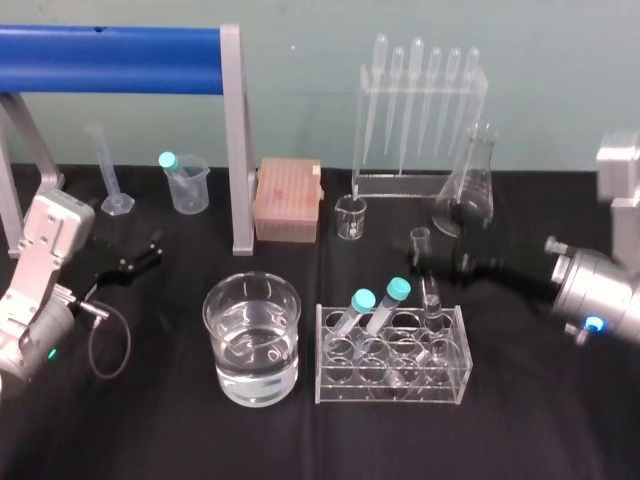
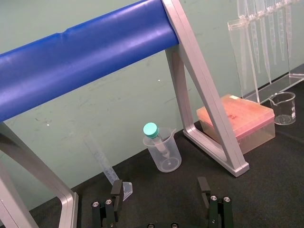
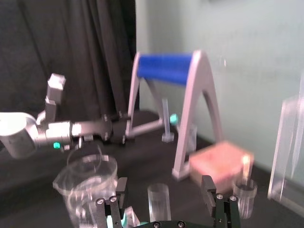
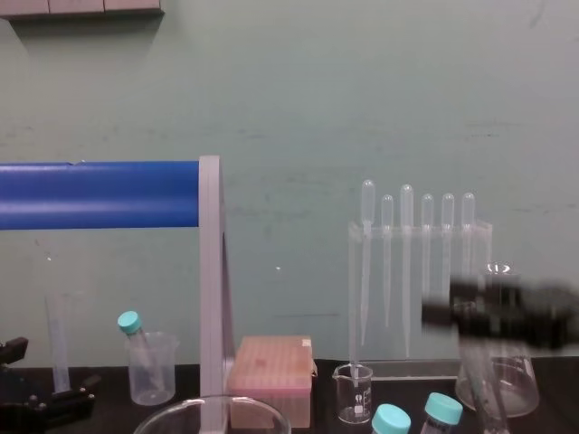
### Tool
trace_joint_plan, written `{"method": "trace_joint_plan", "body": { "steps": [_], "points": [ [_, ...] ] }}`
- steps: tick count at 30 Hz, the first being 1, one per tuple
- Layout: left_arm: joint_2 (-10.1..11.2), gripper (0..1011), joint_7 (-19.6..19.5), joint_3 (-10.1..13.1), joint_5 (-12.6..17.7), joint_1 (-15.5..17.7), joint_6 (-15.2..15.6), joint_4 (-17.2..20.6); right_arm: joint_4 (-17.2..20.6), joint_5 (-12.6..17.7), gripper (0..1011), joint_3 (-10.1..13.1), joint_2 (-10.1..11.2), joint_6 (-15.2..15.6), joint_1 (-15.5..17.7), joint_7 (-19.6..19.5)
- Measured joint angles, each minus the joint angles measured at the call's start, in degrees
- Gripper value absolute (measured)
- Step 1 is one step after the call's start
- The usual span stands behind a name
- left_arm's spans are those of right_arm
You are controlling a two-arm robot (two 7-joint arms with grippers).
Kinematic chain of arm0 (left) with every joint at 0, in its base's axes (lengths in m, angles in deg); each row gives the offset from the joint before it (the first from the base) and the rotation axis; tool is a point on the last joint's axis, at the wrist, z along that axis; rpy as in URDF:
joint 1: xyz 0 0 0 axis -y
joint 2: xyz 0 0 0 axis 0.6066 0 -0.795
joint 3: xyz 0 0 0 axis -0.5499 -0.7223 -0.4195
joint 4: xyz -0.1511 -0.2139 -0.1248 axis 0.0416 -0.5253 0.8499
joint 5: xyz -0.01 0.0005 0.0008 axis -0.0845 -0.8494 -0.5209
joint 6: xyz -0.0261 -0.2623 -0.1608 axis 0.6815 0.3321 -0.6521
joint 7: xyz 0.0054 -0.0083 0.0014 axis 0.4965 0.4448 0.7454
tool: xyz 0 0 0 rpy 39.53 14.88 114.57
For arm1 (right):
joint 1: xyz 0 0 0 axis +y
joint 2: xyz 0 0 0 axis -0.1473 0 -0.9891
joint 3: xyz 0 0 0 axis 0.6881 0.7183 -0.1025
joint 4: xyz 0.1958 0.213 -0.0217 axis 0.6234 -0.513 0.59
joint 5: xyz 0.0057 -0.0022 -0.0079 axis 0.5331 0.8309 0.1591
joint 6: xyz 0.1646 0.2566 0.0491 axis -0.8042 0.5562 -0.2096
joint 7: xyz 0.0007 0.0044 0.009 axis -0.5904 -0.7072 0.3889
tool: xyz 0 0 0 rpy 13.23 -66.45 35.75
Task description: Hold the test tube with one hand and immerse one end into the beaker, then return it to the test tube rack.
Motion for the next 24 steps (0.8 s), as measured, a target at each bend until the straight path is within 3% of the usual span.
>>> {"method": "trace_joint_plan", "body": {
  "steps": [8, 11, 17, 24],
  "points": [
    [0.0, 1000, 0.0, 0.0, 0.0, 0.0, -0.01, 0.0, 6.35, -0.04, 1000, 5.32, 0.57, -6.27, 0.51, -3.38],
    [0.0, 1000, 0.0, 0.0, 0.0, 0.0, 0.0, 0.0, 8.52, -1.27, 1002, 7.9, 0.94, -7.09, 2.06, -7.58],
    [0.0, 1000, 0.0, 0.0, 0.01, 0.0, 0.0, 0.0, 11.23, -5.44, 1000, 11.76, 1.52, -3.24, 6.87, -20.02],
    [0.0, 1000, 0.0, 0.0, 0.01, 0.0, -0.01, 0.0, 9.11, -5.85, 1000, 13.51, -0.09, 2.89, 11.1, -27.4]
  ]
}}
